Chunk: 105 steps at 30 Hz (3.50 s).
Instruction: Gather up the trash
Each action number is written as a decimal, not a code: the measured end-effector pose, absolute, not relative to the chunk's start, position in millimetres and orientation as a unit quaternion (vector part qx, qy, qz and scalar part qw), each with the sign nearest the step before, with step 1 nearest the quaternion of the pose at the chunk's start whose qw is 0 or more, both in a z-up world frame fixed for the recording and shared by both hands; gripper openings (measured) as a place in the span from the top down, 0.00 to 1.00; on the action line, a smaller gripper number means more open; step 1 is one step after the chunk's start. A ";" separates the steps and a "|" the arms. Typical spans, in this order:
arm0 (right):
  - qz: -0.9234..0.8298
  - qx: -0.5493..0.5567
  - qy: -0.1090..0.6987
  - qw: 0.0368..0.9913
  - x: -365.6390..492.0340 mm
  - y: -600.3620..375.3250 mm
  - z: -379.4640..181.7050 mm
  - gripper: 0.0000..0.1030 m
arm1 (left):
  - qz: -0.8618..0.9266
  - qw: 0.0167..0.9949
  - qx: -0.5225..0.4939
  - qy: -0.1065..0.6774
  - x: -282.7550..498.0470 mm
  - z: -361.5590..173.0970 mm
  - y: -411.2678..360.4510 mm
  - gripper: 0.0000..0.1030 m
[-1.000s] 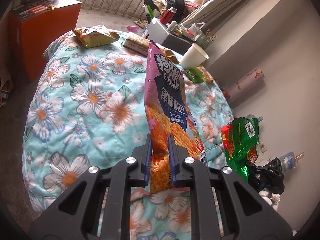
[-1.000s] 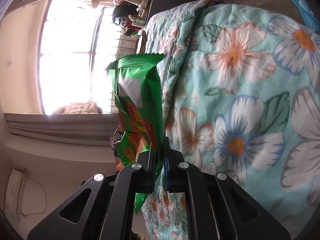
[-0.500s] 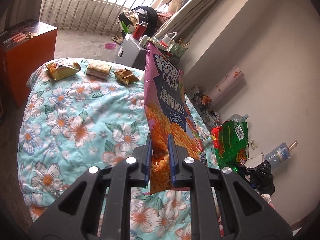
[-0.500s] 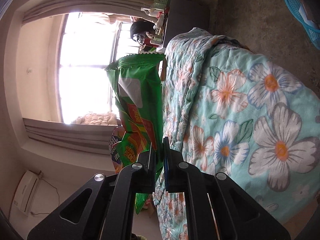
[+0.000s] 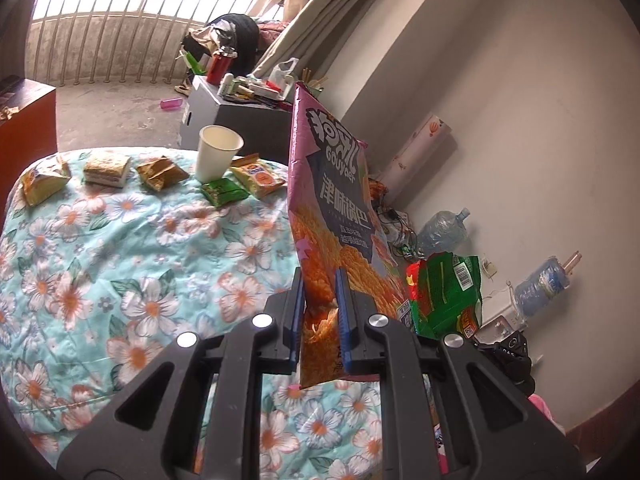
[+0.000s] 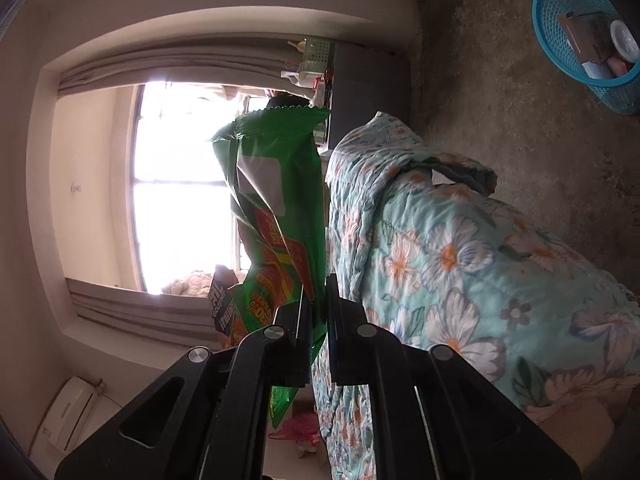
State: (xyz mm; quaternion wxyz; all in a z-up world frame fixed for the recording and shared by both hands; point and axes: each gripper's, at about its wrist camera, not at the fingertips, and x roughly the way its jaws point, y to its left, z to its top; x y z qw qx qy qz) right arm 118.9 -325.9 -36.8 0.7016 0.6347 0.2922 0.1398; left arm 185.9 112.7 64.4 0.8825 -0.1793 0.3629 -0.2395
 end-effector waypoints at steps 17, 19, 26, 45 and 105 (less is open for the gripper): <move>-0.011 0.699 0.229 0.678 91.7 -445.1 -99.2 0.94 | -0.358 0.833 -0.116 0.406 257.3 32.1 -91.8 0.87; -0.058 0.703 0.213 0.676 83.6 -472.9 -109.8 0.94 | -0.367 0.826 -0.113 0.413 262.0 25.9 -107.0 0.87; -0.190 0.660 0.219 0.693 95.2 -553.1 -145.5 0.94 | -0.373 0.813 -0.107 0.434 272.8 7.9 -131.4 0.87; -0.262 0.728 0.259 0.578 173.9 -608.9 -273.5 0.58 | -0.354 0.797 -0.088 0.482 304.5 -31.8 -162.0 0.87; -0.261 0.351 0.441 0.784 252.7 -560.4 -193.5 0.74 | -0.397 0.737 0.064 0.543 325.4 -59.4 -278.6 0.46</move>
